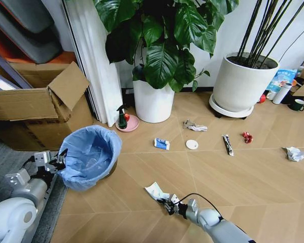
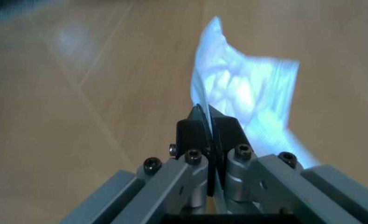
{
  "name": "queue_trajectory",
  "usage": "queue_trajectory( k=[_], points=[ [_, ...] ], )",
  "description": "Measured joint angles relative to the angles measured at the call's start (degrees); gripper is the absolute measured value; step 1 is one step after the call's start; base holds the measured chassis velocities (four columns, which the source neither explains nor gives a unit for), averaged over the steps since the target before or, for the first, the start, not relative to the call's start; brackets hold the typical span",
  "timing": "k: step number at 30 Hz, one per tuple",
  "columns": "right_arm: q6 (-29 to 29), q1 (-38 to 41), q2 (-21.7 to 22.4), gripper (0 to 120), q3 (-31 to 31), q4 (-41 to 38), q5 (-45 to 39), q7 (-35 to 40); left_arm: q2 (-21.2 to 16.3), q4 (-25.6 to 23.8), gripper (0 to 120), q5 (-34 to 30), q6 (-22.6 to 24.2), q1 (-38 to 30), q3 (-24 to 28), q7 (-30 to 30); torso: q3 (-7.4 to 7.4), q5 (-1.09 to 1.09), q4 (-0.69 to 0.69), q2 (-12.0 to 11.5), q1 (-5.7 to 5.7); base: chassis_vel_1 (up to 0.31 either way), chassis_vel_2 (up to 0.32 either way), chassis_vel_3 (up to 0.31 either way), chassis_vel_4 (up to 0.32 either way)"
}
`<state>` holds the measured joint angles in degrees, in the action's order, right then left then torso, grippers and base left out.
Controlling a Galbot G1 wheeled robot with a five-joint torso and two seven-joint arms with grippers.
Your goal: Pick up the trash bin and place the garbage on the floor into it.
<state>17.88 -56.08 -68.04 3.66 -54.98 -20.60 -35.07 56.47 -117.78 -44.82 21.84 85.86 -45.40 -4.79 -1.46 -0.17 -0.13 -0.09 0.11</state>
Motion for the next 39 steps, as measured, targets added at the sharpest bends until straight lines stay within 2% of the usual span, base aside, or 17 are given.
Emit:
queue_trajectory(
  k=[4,6,9,10,14,16,18,20,22,24,26,28,30,32,34,36,39],
  points=[
    [3.20,-2.20,4.29,0,-5.53,-9.62,-5.04,-1.04,-2.58,1.92,0,-0.87,-0.11,-1.14,4.07,0.04,0.00,0.00,-0.01,0.00,0.00,0.000,0.000,0.000,0.000],
    [3.51,-2.52,4.95,0,-6.50,-11.41,-5.80,-1.10,-3.10,2.26,0,-0.97,-0.14,-1.33,5.04,-0.01,0.00,-0.01,0.00,0.00,0.00,0.000,0.000,0.000,0.000],
    [3.81,-4.38,9.84,0,-11.54,-23.12,-10.27,-1.37,-6.00,3.36,0,-1.71,-0.18,-1.97,10.06,-0.16,0.00,-0.02,0.00,0.00,0.00,0.000,0.000,0.000,0.000],
    [3.81,-4.38,9.84,0,-11.54,-23.12,-10.27,-1.37,-6.00,3.36,0,-1.71,-0.18,-1.97,10.06,-0.16,0.00,-0.02,0.00,0.00,0.00,0.000,0.000,0.000,0.000],
    [3.00,-5.93,15.76,0,-14.90,-34.40,-16.91,-1.65,-9.00,3.73,0,-2.28,-0.26,-3.47,15.43,-0.52,0.00,-0.02,-0.01,0.01,0.00,0.000,0.000,0.000,0.000],
    [2.85,-6.05,16.48,0,-15.12,-35.74,-17.95,-1.76,-9.34,3.75,0,-2.42,-0.27,-3.75,16.06,-0.61,0.00,-0.02,-0.01,0.01,0.00,0.000,0.000,0.000,0.000],
    [1.70,-6.43,20.19,0,-15.42,-42.87,-23.84,-2.15,-10.99,3.97,0,-2.99,-0.33,-5.09,19.05,-0.91,0.00,0.01,0.00,0.01,0.00,0.000,0.000,0.000,0.000],
    [1.33,-6.38,21.37,0,-15.29,-44.56,-25.52,-2.16,-11.45,4.07,0,-3.08,-0.35,-5.64,19.87,-0.93,0.00,-0.02,0.00,0.01,0.00,0.000,0.000,0.000,0.000],
    [0.74,-5.43,23.92,0,-14.09,-47.67,-28.61,-2.16,-12.22,4.27,0,-3.36,-0.37,-7.09,21.47,-1.07,0.00,-0.01,-0.01,0.01,0.00,0.000,0.000,0.000,0.000],
    [-0.05,-1.62,27.25,0,-9.38,-49.95,-32.64,-2.16,-12.66,4.63,0,-4.12,-0.37,-9.57,23.21,-1.26,0.00,-0.04,-0.02,0.01,0.00,0.000,0.000,0.000,0.000],
    [-0.15,-0.87,27.55,0,-8.47,-50.05,-33.12,-2.17,-12.70,4.69,0,-4.20,-0.37,-9.87,23.36,-1.31,0.00,-0.04,-0.02,0.01,0.00,0.000,0.000,0.000,0.000],
    [-0.52,5.78,28.37,0,-0.57,-49.54,-35.56,-2.73,-12.89,4.97,0,-4.61,-0.37,-11.25,23.87,-1.43,0.00,0.01,-0.01,0.01,0.00,0.000,0.000,0.000,0.000],
    [-0.57,6.87,28.33,0,0.65,-49.26,-35.84,-2.90,-12.89,4.98,0,-4.65,-0.37,-11.32,23.87,-1.47,0.00,-0.01,-0.01,0.01,0.00,0.000,0.000,0.000,0.000],
    [-0.75,14.82,26.67,0,8.91,-46.84,-37.28,-3.91,-12.90,4.92,0,-4.77,-0.34,-11.29,23.70,-1.53,0.00,-0.02,0.00,0.01,0.00,0.000,0.000,0.000,0.000],
    [-0.79,16.57,25.85,0,10.93,-46.09,-37.59,-4.19,-12.90,4.84,0,-4.76,-0.32,-11.15,23.56,-1.55,0.00,-0.02,0.00,0.01,0.00,0.000,0.000,0.000,0.000],
    [-1.22,21.14,22.48,0,16.72,-43.04,-38.14,-4.77,-12.68,4.65,0,-4.76,-0.26,-10.55,22.98,-1.70,-0.01,-0.02,0.01,0.01,0.00,0.000,0.000,0.000,0.000],
    [-1.70,23.27,19.71,0,20.26,-40.66,-38.38,-4.99,-12.54,4.42,0,-4.76,-0.23,-10.01,22.41,-1.72,-0.01,-0.02,0.02,0.01,0.00,0.000,0.000,0.000,0.000]
  ],
)
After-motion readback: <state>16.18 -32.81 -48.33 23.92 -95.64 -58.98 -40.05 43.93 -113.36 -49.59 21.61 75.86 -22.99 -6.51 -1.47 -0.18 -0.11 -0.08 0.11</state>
